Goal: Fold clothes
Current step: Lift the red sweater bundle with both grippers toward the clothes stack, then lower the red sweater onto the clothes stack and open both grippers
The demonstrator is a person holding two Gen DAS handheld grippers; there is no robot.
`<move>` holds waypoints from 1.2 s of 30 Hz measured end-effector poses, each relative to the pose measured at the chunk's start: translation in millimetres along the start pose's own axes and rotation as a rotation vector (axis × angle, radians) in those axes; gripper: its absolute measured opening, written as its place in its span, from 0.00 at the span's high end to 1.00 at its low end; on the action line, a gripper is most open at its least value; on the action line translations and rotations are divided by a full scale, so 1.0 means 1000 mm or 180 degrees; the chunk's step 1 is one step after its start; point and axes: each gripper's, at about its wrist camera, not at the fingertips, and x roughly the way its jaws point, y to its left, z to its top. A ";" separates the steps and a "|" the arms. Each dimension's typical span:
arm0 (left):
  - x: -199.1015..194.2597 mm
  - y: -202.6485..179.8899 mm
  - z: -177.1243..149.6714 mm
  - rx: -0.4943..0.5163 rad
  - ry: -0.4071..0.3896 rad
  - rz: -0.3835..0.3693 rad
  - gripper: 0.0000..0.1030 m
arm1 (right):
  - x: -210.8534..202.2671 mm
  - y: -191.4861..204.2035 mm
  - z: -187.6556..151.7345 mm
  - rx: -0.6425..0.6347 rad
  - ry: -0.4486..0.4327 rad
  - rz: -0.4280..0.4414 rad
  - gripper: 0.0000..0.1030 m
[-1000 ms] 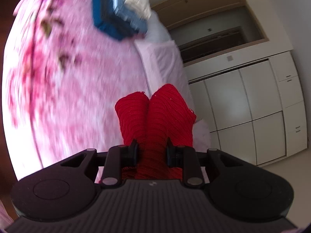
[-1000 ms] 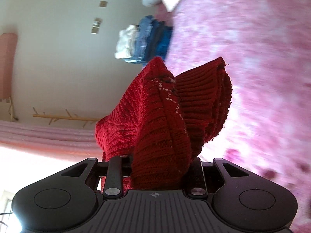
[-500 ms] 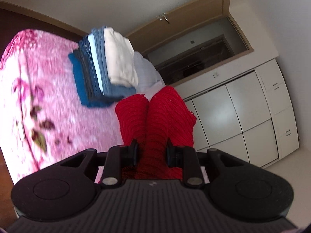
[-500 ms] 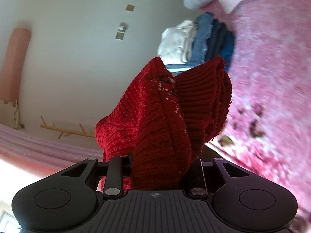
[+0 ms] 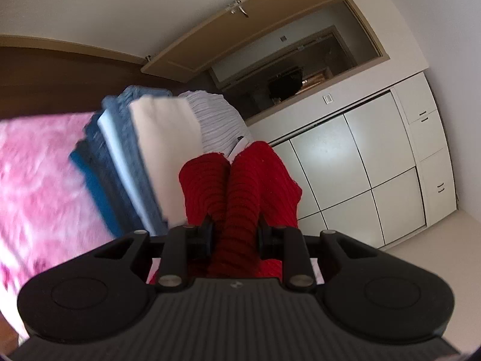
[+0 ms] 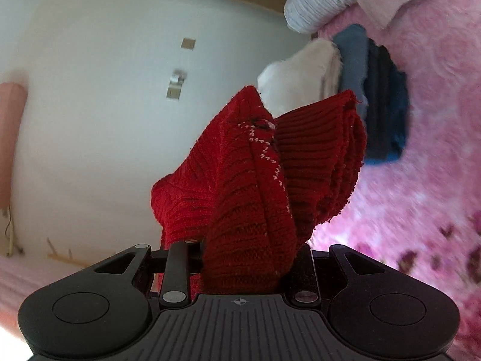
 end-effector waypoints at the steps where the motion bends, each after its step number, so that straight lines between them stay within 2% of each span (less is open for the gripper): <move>1: 0.010 -0.001 0.016 0.0028 0.0041 -0.0040 0.80 | 0.010 0.006 0.008 0.0003 -0.0071 -0.0023 0.72; 10: 0.128 -0.021 0.153 0.0390 0.0520 -0.0507 0.80 | 0.068 0.050 0.078 0.0057 -0.0957 -0.0131 0.72; 13: 0.162 -0.019 0.189 0.0489 0.0727 -0.0593 0.80 | 0.090 0.056 0.096 0.0167 -0.1212 -0.0180 0.72; 17: 0.199 0.004 0.223 0.0537 0.0969 -0.0575 0.80 | 0.124 0.049 0.114 0.0314 -0.1418 -0.0283 0.72; 24: 0.249 0.053 0.242 0.0444 0.1236 -0.0559 0.80 | 0.165 0.018 0.133 0.0531 -0.1543 -0.0503 0.72; 29: 0.280 0.087 0.241 0.0373 0.1362 -0.0491 0.79 | 0.180 -0.009 0.143 0.0613 -0.1557 -0.0682 0.71; 31: 0.292 0.099 0.238 0.0454 0.1395 -0.0419 0.77 | 0.183 -0.017 0.140 0.0629 -0.1545 -0.0733 0.71; 34: 0.307 0.117 0.234 0.0601 0.1411 -0.0292 0.72 | 0.192 -0.035 0.140 0.0609 -0.1583 -0.0933 0.63; 36: 0.307 0.124 0.233 0.0578 0.1391 -0.0280 0.65 | 0.195 -0.048 0.139 0.0677 -0.1679 -0.1034 0.49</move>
